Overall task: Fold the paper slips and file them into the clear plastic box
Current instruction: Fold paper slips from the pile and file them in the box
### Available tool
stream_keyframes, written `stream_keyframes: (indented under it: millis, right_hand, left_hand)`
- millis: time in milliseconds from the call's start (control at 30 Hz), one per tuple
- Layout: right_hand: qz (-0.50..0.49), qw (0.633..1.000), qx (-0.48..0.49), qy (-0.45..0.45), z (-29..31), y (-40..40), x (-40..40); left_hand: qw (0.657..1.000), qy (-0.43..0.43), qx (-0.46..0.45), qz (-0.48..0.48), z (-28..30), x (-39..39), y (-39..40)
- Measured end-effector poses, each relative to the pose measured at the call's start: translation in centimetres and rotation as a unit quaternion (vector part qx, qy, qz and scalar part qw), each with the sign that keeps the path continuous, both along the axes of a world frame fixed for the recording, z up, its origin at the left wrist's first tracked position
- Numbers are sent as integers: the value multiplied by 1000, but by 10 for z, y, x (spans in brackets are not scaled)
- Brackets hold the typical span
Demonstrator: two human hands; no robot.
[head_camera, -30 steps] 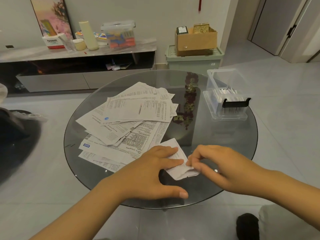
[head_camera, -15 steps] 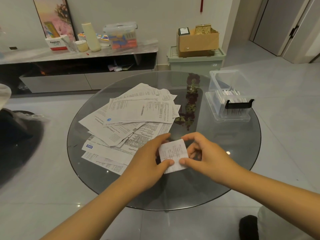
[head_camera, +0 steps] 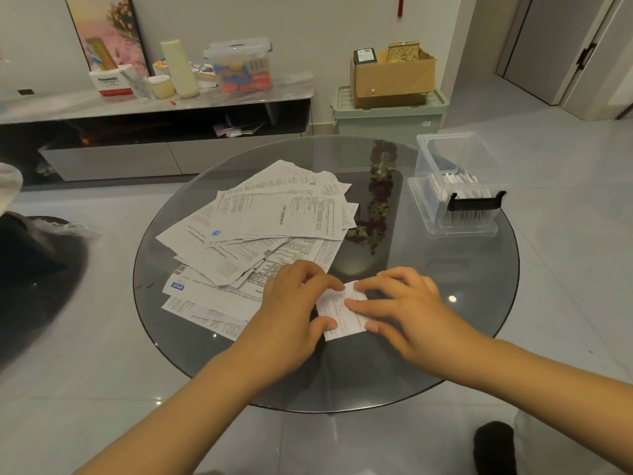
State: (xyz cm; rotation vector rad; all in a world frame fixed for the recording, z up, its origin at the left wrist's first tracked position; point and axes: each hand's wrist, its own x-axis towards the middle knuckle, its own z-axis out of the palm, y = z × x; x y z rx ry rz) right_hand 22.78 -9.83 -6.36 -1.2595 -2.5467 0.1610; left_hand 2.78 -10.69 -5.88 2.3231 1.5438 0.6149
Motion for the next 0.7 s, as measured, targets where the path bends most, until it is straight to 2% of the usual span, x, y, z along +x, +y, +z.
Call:
stream_keyframes:
  millis: [100, 200, 367, 467, 700]
  right_hand:
    - [1, 998, -64, 9, -1, 4, 7]
    - [26, 998, -53, 22, -1, 4, 8]
    - [63, 997, -38, -22, 3, 0, 11]
    - [53, 998, 0, -22, 6, 0, 9]
    - [-14, 998, -23, 56, 6, 5, 2]
  left_hand:
    - [999, 31, -10, -43, 2, -3, -2]
    - [996, 57, -9, -71, 3, -5, -5]
    - [993, 86, 14, -85, 9, -2, -7]
    - [994, 71, 9, -83, 11, 1, -7]
    - [999, -11, -30, -3, 13, 7, -5]
